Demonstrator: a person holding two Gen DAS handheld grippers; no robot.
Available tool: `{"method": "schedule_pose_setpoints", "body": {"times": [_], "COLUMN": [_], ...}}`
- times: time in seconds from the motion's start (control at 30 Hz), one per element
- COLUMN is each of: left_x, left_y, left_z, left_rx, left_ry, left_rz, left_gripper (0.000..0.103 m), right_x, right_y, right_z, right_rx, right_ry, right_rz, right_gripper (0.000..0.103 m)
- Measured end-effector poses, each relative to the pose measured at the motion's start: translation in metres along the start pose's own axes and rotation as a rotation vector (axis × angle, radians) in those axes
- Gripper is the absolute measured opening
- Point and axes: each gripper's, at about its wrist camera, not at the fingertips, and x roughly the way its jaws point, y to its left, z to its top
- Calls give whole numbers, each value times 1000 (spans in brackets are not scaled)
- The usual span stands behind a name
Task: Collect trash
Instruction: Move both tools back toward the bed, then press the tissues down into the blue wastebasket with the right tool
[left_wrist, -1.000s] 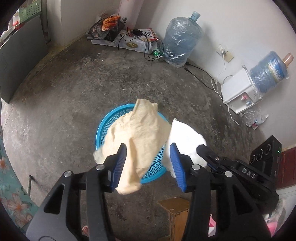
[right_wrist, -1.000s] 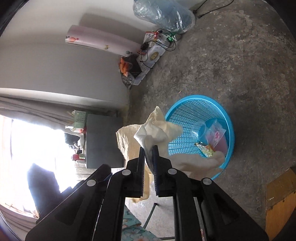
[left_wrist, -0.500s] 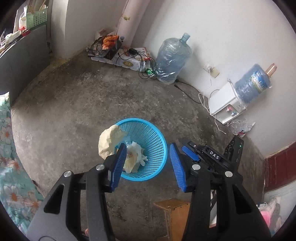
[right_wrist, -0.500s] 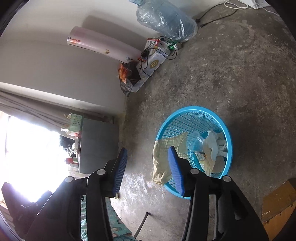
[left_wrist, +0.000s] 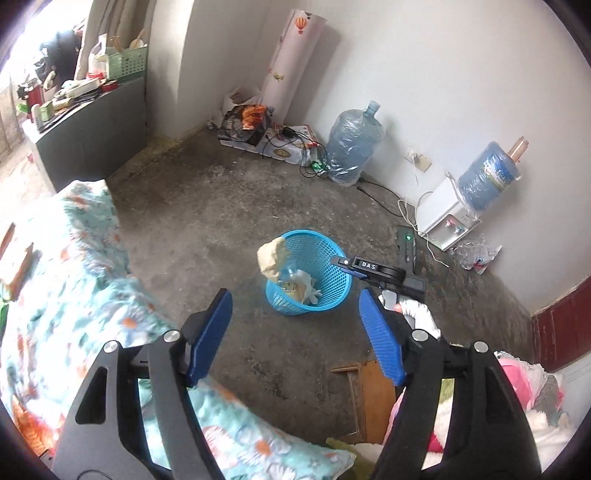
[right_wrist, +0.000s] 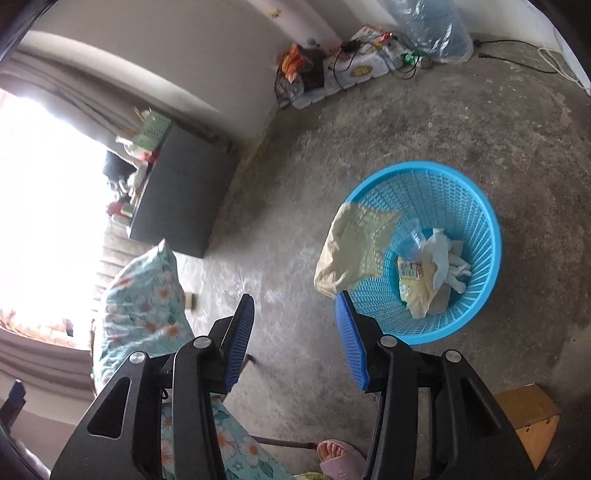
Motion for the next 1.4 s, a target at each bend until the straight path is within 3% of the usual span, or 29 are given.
{"method": "schedule_pose_setpoints", "body": {"times": [0.13,0.3,0.53,0.63,0.83,0.9,1.0,1.13,1.2,1.27,1.4], "left_x": [-55,-111,-146,-152,-151,-153,-158,-162,-161,-160,-159], "left_y": [44,95,139,149,164,165,164,164,166,169,176], "left_z": [-22,-50,-75,-83,-95,-96,-96,-97,-99,-100,-102], "left_rx": [-73,-157,-238,-252,-287,-296,-292,-290,-298,-310,-330], "left_ry": [-43,-86,-103,-111,-110,-116,-125,-132,-126,-119,-120], "left_rz": [50,125,183,205,213,206,207,216,216,217,223], "left_gripper": [73,73,73,73,73,73,73,73,73,73,73], "right_x": [64,132,188,196,191,190,195,207,210,212,199], "right_y": [12,8,-2,-9,-28,-33,-36,-39,-41,-45,-47], "right_z": [12,21,26,25,27,29,31,33,33,32,33], "right_rx": [-17,-18,-28,-14,57,88,100,106,107,124,115], "right_ry": [100,138,166,168,147,140,130,133,134,149,126], "right_rz": [-49,-148,-251,-255,-199,-177,-217,-240,-235,-199,-186], "right_gripper": [45,43,26,7,6,8,36,38,27,6,3]}}
